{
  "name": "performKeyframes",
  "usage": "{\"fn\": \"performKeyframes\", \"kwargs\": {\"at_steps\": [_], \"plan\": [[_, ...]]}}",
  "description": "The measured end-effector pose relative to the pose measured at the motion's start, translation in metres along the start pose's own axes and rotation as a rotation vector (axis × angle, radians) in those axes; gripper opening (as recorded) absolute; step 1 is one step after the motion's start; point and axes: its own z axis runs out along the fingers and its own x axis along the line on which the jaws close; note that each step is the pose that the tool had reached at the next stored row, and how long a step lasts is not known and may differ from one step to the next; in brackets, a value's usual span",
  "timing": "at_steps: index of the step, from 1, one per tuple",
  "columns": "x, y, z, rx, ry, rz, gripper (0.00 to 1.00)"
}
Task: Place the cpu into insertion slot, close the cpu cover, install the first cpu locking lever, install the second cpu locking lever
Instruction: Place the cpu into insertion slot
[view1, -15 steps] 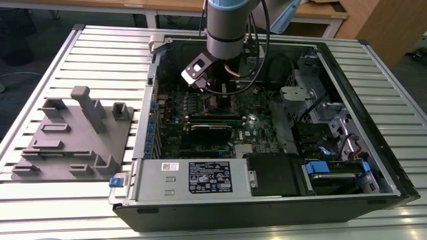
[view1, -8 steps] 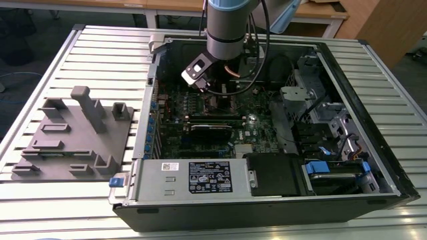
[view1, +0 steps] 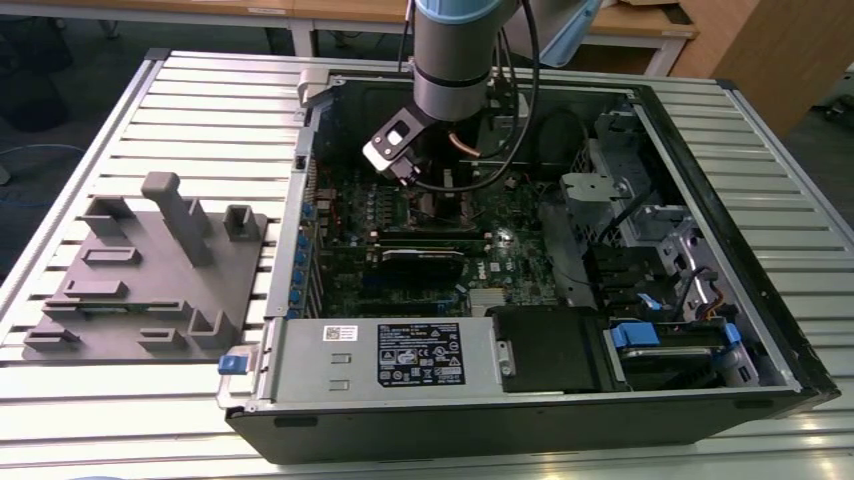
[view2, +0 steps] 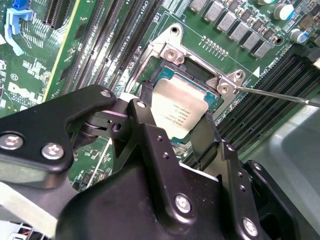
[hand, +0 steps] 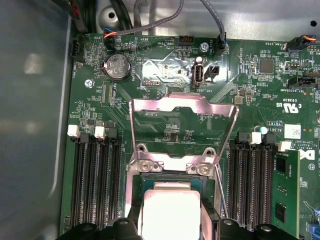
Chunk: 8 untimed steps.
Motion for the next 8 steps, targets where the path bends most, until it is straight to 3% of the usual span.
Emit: {"fn": "performKeyframes", "kwargs": {"at_steps": [8], "plan": [[0.0,-0.0001,0.0016,0.0,-0.0001,0.0,0.54]]}}
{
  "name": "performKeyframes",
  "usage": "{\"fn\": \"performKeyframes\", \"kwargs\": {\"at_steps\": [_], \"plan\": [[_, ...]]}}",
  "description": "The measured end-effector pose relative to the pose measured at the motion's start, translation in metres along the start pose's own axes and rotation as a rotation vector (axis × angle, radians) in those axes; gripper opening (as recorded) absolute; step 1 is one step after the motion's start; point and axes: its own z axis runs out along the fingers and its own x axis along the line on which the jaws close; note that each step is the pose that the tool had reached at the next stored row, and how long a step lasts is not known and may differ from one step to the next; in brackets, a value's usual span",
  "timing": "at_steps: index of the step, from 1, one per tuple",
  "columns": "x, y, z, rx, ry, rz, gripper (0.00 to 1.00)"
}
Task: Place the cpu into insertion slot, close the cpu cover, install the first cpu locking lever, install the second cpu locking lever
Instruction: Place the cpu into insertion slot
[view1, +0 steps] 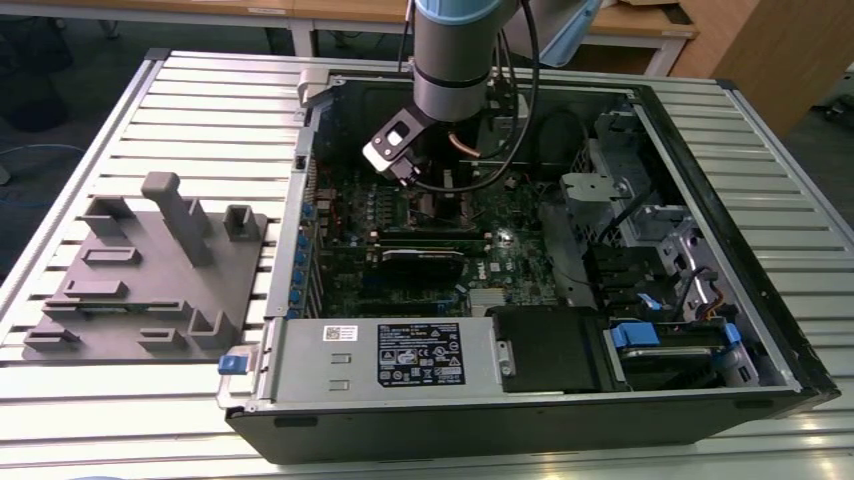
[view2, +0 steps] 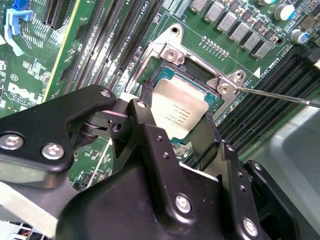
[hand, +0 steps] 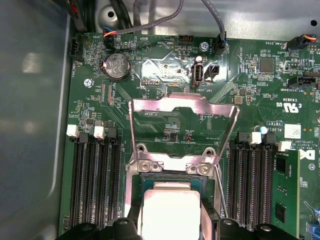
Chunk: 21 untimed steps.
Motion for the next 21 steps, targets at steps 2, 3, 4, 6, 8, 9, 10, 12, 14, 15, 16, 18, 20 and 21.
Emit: {"fn": "performKeyframes", "kwargs": {"at_steps": [2,3,4,6,8,9,10,12,14,15,16,18,20,21], "plan": [[0.0,0.0,0.0,0.0,-0.0001,0.0,0.54],[0.0,0.0,0.0001,0.0001,0.0,0.0,0.54],[0.0,0.0,0.0001,0.0,0.0,0.0,0.54],[0.0,0.0,0.0002,0.0,0.0,0.0,0.54],[0.0,0.0,0.0002,0.0,0.0,0.0,0.54],[0.0,0.0,0.0002,0.0,0.0,0.0,0.54],[0.0,0.0,0.0003,0.0,0.0,0.0,0.54],[0.0,0.0,0.0003,0.0,0.0,0.0,0.54],[0.0,0.0,0.0003,0.0,0.0001,0.0,0.54],[0.0001,0.0,0.0,-0.0002,0.0003,0.0,0.54],[0.0002,0.0001,-0.0005,-0.0008,0.0009,0.0,0.54],[0.0003,0.0003,-0.0023,-0.001,0.0013,0.0,0.54],[0.0001,0.0001,-0.003,-0.0001,0.0002,0.0,0.54],[0.0001,0.0001,-0.003,-0.0002,0.0003,0.0,0.54]]}}
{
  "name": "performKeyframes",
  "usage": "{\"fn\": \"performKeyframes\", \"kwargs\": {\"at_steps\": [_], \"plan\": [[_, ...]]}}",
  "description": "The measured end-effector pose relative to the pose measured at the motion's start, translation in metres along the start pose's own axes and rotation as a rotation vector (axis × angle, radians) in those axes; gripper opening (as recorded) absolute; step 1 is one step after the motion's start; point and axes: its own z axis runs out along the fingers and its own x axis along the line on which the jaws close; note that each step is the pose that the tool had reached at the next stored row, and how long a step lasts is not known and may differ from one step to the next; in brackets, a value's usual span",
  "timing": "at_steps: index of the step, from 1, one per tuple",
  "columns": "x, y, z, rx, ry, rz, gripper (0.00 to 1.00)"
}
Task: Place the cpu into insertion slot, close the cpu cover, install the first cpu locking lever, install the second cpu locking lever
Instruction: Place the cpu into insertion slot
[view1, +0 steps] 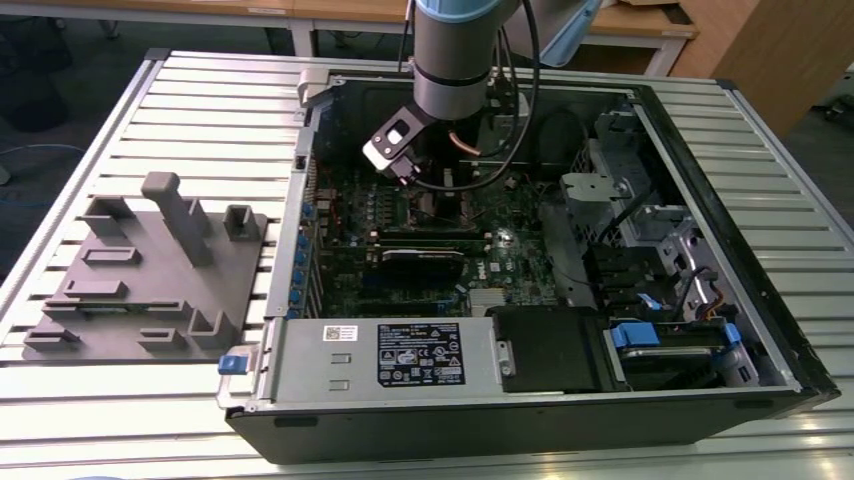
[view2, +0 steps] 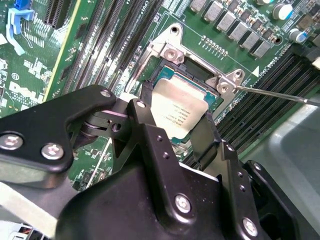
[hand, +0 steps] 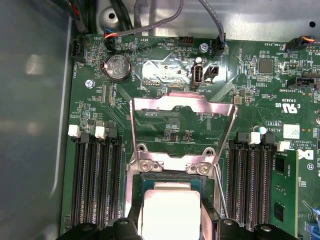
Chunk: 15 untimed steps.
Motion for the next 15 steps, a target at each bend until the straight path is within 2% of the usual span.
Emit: {"fn": "performKeyframes", "kwargs": {"at_steps": [5,15], "plan": [[0.0,0.0,0.0,-0.0003,-0.0009,0.016,0.54],[-0.0002,-0.0003,0.0026,-0.0001,-0.0014,0.017,0.54]]}}
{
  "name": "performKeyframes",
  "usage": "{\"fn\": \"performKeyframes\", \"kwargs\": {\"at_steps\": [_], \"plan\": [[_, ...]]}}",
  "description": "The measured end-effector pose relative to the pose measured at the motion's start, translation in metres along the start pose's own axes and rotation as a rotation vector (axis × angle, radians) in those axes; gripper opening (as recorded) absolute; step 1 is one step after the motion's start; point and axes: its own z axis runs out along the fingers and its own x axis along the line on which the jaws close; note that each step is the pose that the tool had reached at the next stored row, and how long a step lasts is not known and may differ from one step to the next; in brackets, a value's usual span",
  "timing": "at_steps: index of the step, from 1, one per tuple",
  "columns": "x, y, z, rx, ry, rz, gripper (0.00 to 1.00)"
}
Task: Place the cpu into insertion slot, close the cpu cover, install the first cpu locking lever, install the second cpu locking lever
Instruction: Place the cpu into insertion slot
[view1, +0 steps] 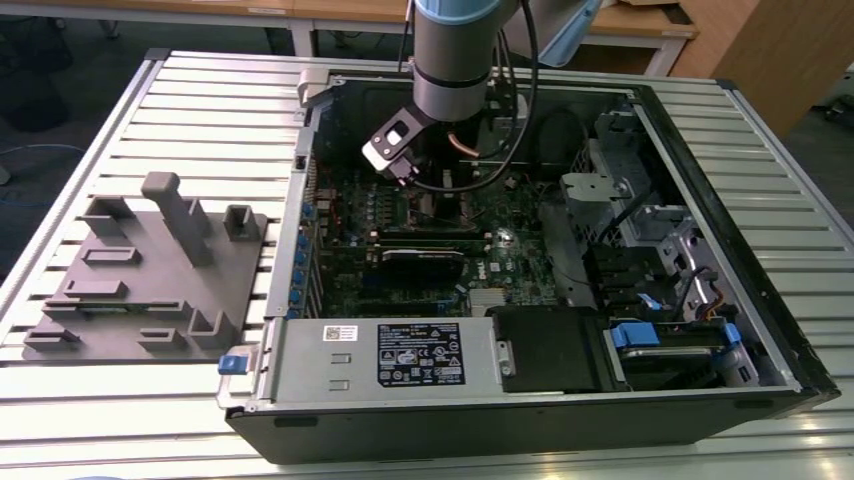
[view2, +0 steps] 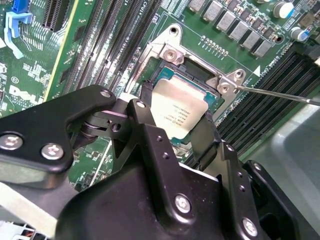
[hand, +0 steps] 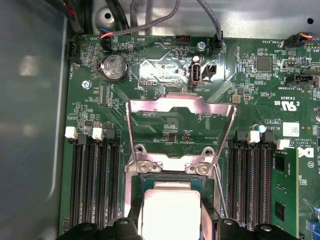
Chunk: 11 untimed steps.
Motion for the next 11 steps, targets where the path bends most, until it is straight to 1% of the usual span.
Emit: {"fn": "performKeyframes", "kwargs": {"at_steps": [5,8,11], "plan": [[0.0001,0.0,0.0005,-0.0003,0.0006,0.0,0.54],[0.0002,0.0001,-0.0004,-0.0008,0.0019,0.0,0.54],[0.0002,0.0001,-0.0007,-0.0006,0.0012,0.006,0.54]]}}
